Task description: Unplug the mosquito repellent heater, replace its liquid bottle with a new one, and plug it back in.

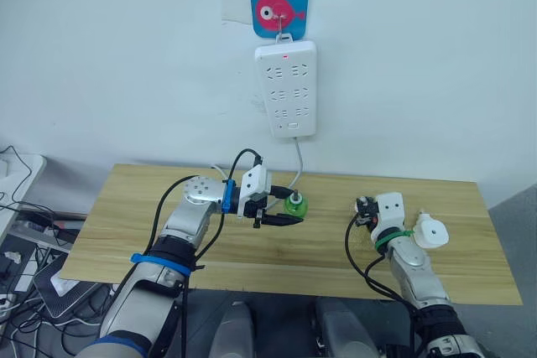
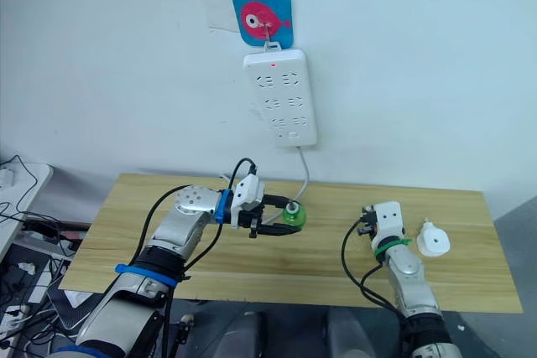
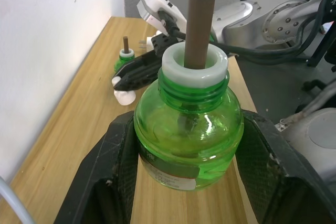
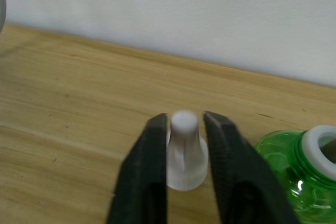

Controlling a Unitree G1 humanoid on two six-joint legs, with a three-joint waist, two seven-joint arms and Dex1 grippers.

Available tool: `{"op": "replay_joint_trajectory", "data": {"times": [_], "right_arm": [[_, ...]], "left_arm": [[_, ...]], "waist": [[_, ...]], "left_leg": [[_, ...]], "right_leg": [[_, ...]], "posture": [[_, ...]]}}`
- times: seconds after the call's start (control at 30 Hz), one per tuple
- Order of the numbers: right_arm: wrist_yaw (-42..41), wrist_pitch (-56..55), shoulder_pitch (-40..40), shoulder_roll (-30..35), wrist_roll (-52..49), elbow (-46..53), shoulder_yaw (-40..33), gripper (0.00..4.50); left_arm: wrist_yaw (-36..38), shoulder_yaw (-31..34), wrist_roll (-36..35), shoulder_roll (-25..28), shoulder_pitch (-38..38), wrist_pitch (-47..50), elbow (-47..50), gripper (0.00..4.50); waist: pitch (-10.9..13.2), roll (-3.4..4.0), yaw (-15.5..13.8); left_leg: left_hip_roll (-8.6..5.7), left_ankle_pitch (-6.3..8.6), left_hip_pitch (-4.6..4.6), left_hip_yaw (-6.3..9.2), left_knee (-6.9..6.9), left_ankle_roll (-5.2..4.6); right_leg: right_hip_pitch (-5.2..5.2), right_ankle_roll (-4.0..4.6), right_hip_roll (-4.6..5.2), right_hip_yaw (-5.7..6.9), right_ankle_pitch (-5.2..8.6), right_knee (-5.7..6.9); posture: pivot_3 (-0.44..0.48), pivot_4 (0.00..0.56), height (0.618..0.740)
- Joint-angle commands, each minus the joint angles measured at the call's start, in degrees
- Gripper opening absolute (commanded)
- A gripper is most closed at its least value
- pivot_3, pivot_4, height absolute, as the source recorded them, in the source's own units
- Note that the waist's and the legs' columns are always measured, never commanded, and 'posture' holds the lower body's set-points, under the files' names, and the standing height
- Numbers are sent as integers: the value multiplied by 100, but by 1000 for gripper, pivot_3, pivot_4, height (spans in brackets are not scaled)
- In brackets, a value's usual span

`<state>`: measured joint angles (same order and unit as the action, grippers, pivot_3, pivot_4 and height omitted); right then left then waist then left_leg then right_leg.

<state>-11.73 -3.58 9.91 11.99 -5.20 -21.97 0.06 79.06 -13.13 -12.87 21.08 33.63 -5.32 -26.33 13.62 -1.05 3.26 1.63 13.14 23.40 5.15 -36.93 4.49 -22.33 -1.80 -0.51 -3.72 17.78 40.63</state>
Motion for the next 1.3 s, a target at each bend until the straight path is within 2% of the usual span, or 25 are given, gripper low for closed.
{"op": "replay_joint_trajectory", "data": {"times": [0.03, 0.13, 0.23, 0.27, 0.5, 0.6, 0.7, 0.8, 0.93, 1.3], "right_arm": [[-12, -208, -7, -23, 50, 0, -83, 2314], [-167, -287, -168, 29, -27, 267, -88, 3375], [-624, -194, -535, 197, -183, 1281, 60, 4431], [-787, -34, -676, 260, -291, 1728, 103, 4482], [-1790, 1756, -1242, 1092, -1346, 4286, 194, 4482], [-2431, 2771, -1263, 1709, -2335, 5185, 131, 3853], [-2738, 3274, -1117, 2092, -2704, 5578, 245, 2854], [-2795, 3641, -807, 2194, -2907, 5789, 399, 2854], [-2586, 3893, -347, 1949, -2852, 5674, 642, 2854], [-2448, 3800, 190, 1439, -2397, 5086, 1027, 2854]], "left_arm": [[-34, 76, -86, -26, 1, 11, 206, 2263], [-45, 59, -80, -38, -24, 12, 218, 2263], [-35, 58, -79, -36, -34, 3, 190, 2263], [-31, 59, -78, -35, -36, -1, 180, 2263], [5, 69, -71, -39, 28, -31, 68, 2263], [81, 59, -62, -60, 126, -73, -59, 2263], [132, 39, -66, -123, 225, -73, -120, 2263], [181, 26, -68, -171, 298, -80, -138, 2263], [251, 13, -68, -203, 321, -68, -111, 2263], [304, 30, -117, -236, 290, 113, 118, 2263]], "waist": [[0, 0, 0], [0, 0, -1], [1, 1, -1], [1, 1, -1], [1, 1, 1], [1, 1, 1], [1, 0, 3], [1, 0, 15], [1, -1, 16], [2, -1, 6]], "left_leg": [[0, 0, 0, 0, 0, 0], [0, 0, 0, -1, 0, 0], [0, 0, 0, -1, 1, 0], [0, 0, 0, -1, 1, 0], [2, 1, -2, 0, 0, 0], [1, 1, -3, 0, -1, -1], [0, 1, -3, 1, -2, -1], [0, 1, -3, 1, -2, -2], [1, 1, -2, 0, -2, -2], [1, 1, 1, 6, -2, -1]], "right_leg": [[0, 0, 0, 0, 0, 0], [0, 0, 0, -1, 0, 0], [0, 0, 0, -2, 0, 0], [0, 0, 0, -2, 0, 0], [2, -1, -3, -3, 1, 2], [5, -1, -3, -3, 1, -1], [7, -1, -3, -1, 1, -4], [6, -1, -5, -1, 1, -4], [6, -1, -6, -1, 1, -5], [5, -1, -5, 4, 1, -8]], "posture": [[-5, 192, 740], [-6, 193, 740], [-10, 195, 740], [-10, 195, 740], [-30, 201, 740], [-41, 200, 740], [-43, 201, 740], [-42, 202, 740], [-40, 202, 740], [-26, 207, 740]]}}
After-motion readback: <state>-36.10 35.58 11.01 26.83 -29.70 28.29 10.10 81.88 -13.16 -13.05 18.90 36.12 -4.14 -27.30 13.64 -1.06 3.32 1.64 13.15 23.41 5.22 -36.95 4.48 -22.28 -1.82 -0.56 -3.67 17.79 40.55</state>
